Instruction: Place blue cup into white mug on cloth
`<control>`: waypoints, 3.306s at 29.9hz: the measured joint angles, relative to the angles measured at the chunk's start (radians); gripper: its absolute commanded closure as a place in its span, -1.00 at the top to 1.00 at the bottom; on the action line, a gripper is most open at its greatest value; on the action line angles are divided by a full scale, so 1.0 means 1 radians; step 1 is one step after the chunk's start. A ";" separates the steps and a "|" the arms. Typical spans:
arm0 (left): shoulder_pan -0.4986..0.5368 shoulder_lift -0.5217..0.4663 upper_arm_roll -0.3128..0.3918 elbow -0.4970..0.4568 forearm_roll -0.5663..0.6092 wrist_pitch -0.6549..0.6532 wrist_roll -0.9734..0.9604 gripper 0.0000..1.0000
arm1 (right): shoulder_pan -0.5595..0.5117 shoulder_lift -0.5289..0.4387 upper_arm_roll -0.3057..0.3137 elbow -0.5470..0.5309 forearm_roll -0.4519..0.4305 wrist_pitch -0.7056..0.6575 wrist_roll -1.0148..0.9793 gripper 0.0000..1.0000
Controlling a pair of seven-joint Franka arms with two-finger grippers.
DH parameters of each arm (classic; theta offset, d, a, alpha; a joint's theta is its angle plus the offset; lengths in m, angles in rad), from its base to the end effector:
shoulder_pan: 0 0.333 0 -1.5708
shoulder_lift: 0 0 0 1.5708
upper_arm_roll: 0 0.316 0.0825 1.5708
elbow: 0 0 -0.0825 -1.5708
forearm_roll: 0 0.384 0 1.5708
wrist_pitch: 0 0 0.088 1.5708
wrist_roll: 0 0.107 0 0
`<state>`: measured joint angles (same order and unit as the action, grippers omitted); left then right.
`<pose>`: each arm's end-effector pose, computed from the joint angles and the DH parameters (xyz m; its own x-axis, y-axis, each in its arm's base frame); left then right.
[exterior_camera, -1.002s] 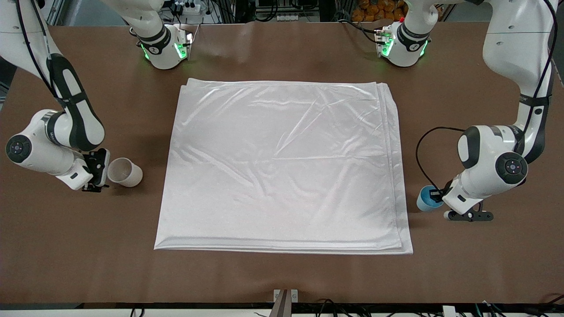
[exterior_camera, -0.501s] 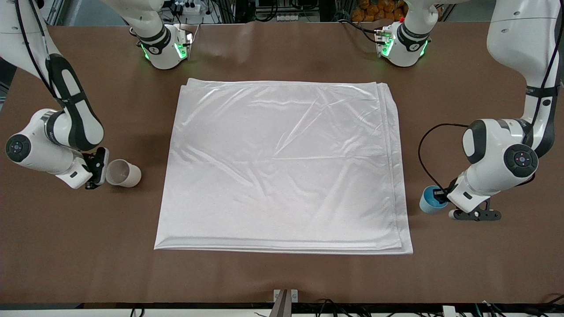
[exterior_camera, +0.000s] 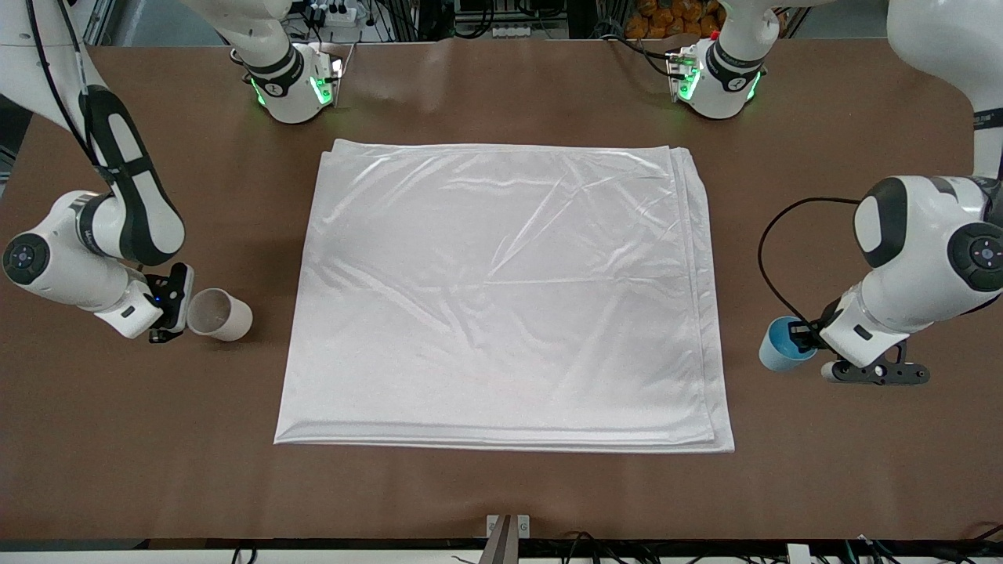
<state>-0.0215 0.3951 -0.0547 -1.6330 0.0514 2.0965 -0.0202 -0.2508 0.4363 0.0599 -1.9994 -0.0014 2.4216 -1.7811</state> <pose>0.6724 -0.0446 0.3970 0.9947 -0.0759 0.0693 -0.0744 -0.9969 -0.0237 0.5955 -0.1161 0.2380 -0.0149 0.9995 0.0267 0.9999 0.0151 -0.0080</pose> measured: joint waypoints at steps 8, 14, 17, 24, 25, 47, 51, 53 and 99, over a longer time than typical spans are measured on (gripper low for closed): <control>0.000 -0.036 -0.008 0.014 0.000 -0.030 0.000 -1.00 | 0.004 -0.028 0.094 -0.001 0.034 -0.009 0.002 -1.00; 0.003 -0.037 -0.008 0.013 0.000 -0.031 0.000 -1.00 | 0.014 -0.033 0.156 -0.002 0.059 -0.015 0.026 -1.00; 0.003 -0.037 -0.008 0.013 0.000 -0.031 0.000 -1.00 | 0.035 -0.033 0.179 -0.002 0.059 -0.015 0.057 -1.00; 0.000 -0.035 -0.009 0.013 0.000 -0.032 0.000 -1.00 | 0.139 -0.039 0.190 -0.002 0.060 -0.012 0.179 -1.00; -0.001 -0.034 -0.009 0.013 0.000 -0.032 0.000 -1.00 | 0.158 -0.041 0.190 -0.002 0.060 -0.012 0.205 -1.00; -0.003 -0.033 -0.047 0.032 0.000 -0.041 0.000 -1.00 | 0.458 -0.065 0.191 -0.011 -0.043 -0.013 0.749 -1.00; -0.003 -0.033 -0.052 0.039 0.000 -0.060 0.000 -1.00 | 0.513 -0.065 0.191 -0.012 -0.060 -0.013 0.844 -1.00; -0.003 -0.033 -0.057 0.049 0.000 -0.082 0.000 -1.00 | 0.540 -0.065 0.191 -0.012 -0.066 -0.013 0.888 -1.00; -0.248 0.049 -0.092 0.165 -0.026 -0.172 -0.413 -1.00 | 0.707 0.126 0.183 0.131 -0.222 0.000 1.226 0.74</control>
<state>-0.2697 0.4446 -0.1471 -1.4676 0.0252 1.9244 -0.4328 0.4560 0.5625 0.2433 -1.8682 -0.2230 2.4215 -0.5556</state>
